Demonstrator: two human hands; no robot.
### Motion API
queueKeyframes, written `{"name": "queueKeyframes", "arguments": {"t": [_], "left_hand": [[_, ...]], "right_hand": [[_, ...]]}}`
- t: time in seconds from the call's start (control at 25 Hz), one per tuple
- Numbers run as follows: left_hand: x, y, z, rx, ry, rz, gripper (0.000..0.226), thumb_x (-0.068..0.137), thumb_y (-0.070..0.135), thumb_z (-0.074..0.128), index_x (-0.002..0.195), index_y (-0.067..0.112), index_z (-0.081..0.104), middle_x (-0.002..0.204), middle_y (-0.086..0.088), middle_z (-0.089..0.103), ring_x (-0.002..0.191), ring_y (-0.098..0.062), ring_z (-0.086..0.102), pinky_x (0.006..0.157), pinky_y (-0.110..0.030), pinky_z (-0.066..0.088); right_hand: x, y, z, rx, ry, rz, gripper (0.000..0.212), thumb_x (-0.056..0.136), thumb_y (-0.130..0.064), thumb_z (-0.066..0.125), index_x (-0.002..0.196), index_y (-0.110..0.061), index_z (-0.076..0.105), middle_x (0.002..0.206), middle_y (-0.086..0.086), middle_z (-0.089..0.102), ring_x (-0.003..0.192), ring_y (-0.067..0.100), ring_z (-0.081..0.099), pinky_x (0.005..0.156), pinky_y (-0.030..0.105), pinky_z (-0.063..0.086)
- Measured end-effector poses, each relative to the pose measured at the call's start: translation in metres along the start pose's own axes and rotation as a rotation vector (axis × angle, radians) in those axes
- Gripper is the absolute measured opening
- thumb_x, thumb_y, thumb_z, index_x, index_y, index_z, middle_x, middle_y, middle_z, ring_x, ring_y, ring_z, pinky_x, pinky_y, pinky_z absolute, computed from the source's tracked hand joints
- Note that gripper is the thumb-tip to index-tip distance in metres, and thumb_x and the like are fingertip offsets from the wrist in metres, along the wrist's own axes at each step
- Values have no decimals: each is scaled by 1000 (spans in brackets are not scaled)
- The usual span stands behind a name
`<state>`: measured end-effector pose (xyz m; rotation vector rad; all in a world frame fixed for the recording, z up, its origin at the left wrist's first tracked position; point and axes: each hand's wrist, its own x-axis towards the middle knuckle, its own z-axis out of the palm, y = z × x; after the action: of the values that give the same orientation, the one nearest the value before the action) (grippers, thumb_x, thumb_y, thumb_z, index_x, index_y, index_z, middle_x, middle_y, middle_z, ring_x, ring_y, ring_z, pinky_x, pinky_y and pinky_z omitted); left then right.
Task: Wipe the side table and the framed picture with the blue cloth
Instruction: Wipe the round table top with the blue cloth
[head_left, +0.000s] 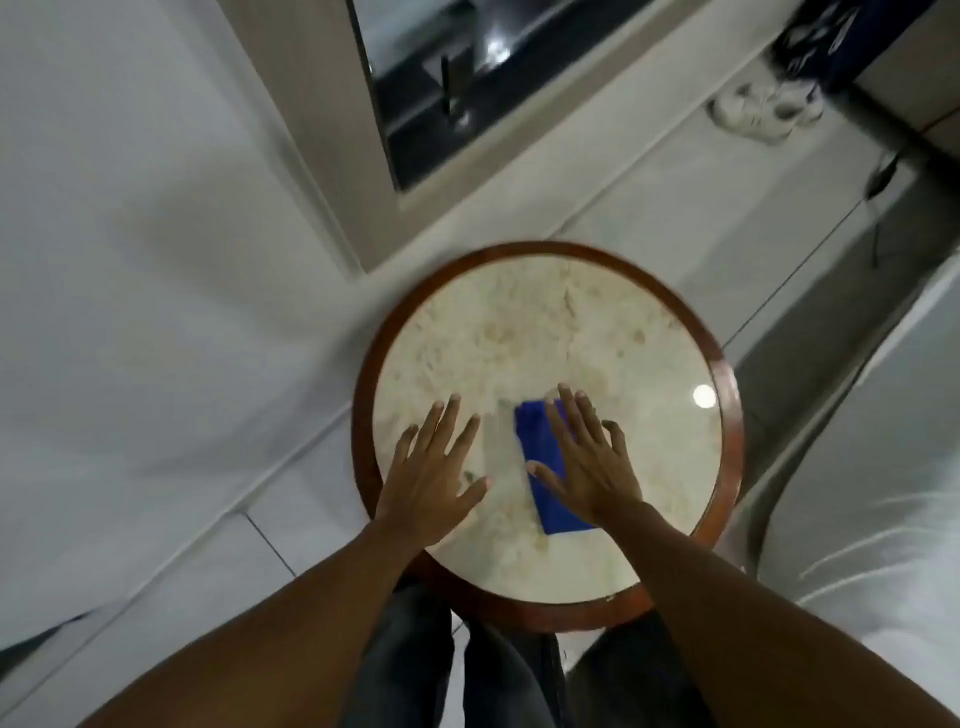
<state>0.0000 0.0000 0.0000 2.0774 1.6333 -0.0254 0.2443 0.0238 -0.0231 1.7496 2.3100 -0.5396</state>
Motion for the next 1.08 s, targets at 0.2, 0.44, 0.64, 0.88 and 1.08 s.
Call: {"name": "queueKeyframes", "arguments": {"t": [0.2,0.44,0.64,0.88,1.08], "left_hand": [[30,-20,111,28,74,12,78,95,59,43,160,22,22,170,-10,11,156,-29,12,120,-52,22],[45,-22,132,60,188,81,82,94,56,45,161,19,15,170,-12,13,156,-28,10,121,-53,21],[54,-15,116,124,178,90,86,96,62,38,161,17,5,171,-13,5,157,-29,4,123,-56,19],[46,-12,45,199,218,121,87,95,67,31,161,19,0,170,-13,4,157,-29,2,123,-54,14],[24,-1,-125,315,435,100,89,96,70,32,161,17,3,170,-14,7,157,-30,2,122,-52,11]], "right_hand": [[23,19,98,-40,103,25,88,91,-74,24,158,-20,5,166,5,-4,152,25,-5,115,53,15],[29,22,113,34,305,6,63,103,-43,30,157,-16,14,166,6,6,152,21,5,115,42,21],[28,18,110,134,349,29,56,103,-28,36,153,-5,27,162,11,21,150,25,19,114,37,26],[24,-28,52,466,480,53,53,105,-31,29,152,-7,27,161,9,25,148,23,25,114,23,15],[34,-94,-108,638,674,-49,54,106,-40,20,155,-18,21,163,0,21,144,20,33,113,23,19]]}}
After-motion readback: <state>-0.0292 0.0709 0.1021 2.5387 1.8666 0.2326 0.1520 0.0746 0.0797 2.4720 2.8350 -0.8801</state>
